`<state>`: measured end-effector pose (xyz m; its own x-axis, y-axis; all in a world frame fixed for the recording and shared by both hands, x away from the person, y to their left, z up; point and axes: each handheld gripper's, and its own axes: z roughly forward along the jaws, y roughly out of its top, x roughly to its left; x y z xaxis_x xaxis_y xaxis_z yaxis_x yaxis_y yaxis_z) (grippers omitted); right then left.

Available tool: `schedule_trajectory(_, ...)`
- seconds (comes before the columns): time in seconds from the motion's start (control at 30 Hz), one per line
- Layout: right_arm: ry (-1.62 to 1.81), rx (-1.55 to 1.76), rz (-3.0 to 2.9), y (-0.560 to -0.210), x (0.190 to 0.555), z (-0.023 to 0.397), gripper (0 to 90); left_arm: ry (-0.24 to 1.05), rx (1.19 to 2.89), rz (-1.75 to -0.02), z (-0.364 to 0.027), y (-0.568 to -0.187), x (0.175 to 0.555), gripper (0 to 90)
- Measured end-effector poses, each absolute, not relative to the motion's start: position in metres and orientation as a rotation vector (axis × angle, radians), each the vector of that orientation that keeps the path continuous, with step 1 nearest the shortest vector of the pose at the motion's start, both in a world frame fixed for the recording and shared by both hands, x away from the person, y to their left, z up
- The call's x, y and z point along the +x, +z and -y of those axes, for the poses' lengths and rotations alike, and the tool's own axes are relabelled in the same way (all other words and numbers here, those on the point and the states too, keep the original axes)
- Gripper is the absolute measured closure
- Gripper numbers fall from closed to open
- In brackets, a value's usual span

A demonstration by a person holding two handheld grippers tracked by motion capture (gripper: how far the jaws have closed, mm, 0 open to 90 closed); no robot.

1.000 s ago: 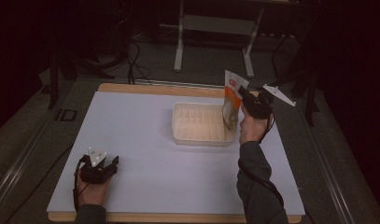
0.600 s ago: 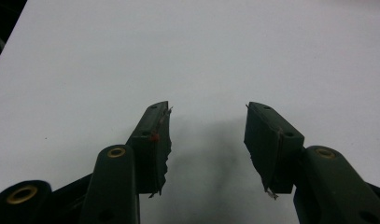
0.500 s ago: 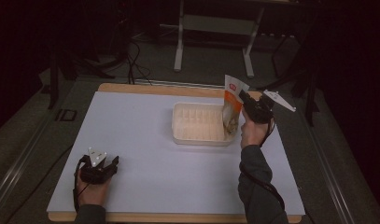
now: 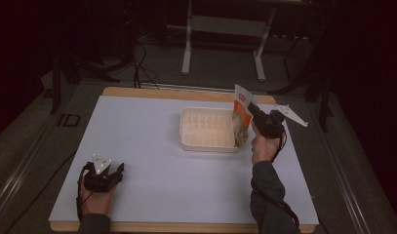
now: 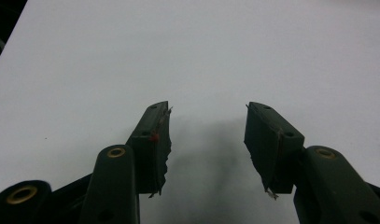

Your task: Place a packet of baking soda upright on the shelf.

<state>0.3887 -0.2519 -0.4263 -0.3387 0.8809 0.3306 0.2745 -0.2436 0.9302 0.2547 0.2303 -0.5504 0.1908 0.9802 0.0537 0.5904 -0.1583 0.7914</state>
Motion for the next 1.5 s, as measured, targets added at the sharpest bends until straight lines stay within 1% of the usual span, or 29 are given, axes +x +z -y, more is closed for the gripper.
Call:
schedule_trajectory(0.4,1.670,1.347,-1.545,-0.432,0.374,0.257,90.0,0.789,1.840,-1.469,-0.230,-0.550,0.255,50.1)
schedule_trajectory(0.8,1.543,1.311,-1.591,-0.429,0.364,0.253,90.0,0.785,1.833,-1.473,-0.230,-0.550,0.255,50.1)
schedule_trajectory(0.87,1.519,1.308,-1.609,-0.429,0.363,0.253,88.6,0.786,1.836,-1.472,-0.230,-0.551,0.255,50.1)
schedule_trajectory(1.03,1.462,1.349,-1.656,-0.441,0.366,0.255,86.8,0.784,1.838,-1.474,-0.230,-0.551,0.255,50.1)
schedule_trajectory(1.1,1.448,1.360,-1.693,-0.446,0.366,0.255,84.5,0.786,1.840,-1.473,-0.230,-0.551,0.255,50.1)
schedule_trajectory(1.5,1.324,1.307,-1.789,-0.462,0.355,0.244,84.9,0.787,1.838,-1.471,-0.230,-0.550,0.254,50.1)
